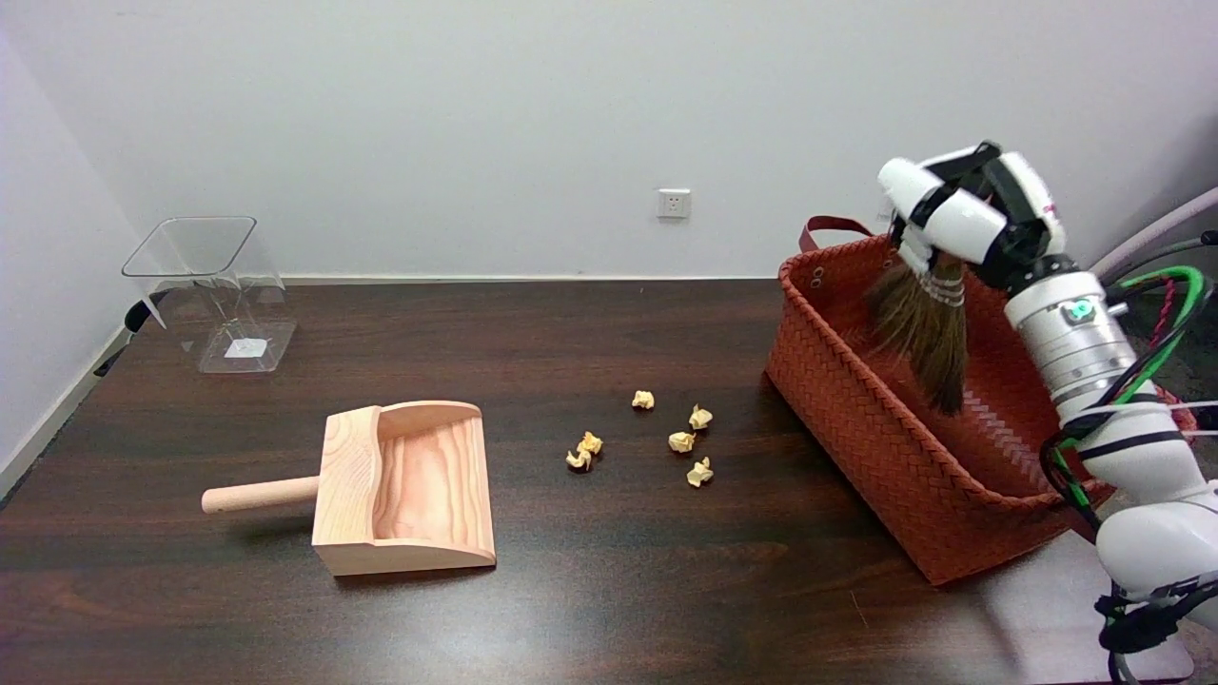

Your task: Pick up the broom.

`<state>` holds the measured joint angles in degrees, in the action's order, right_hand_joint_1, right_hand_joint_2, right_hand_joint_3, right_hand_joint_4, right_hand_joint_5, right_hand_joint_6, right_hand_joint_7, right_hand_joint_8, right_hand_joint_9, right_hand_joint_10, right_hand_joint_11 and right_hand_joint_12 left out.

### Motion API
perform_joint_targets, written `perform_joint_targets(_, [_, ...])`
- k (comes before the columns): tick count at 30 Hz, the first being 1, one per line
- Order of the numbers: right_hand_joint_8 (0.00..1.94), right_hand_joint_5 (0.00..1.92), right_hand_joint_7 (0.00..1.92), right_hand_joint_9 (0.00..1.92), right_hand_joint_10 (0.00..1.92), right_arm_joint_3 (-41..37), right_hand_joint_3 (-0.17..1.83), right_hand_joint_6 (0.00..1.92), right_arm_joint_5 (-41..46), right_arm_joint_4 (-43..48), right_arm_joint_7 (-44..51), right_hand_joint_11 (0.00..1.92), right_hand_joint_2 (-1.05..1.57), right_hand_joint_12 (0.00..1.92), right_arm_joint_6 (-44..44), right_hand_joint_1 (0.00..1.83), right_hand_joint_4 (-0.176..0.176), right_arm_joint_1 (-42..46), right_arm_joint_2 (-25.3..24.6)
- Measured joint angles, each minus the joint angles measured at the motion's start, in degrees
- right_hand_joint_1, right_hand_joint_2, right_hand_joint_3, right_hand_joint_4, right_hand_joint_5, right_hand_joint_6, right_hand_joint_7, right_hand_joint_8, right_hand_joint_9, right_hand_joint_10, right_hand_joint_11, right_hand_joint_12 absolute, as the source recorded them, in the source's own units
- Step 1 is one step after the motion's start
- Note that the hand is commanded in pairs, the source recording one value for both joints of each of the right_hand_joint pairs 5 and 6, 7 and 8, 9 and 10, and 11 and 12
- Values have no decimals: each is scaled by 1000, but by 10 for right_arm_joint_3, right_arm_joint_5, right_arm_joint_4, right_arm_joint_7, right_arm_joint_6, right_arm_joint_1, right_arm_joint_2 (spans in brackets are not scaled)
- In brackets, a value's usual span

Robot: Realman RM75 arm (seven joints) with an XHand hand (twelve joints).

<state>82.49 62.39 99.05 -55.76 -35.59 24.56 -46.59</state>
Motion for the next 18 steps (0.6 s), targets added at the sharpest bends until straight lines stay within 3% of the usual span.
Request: perform_joint_targets(18, [1920,1920,1920,1920,1920,-13,1535,1920,26,58,14,1920,1571,1920,-73,969,0,-40,-6])
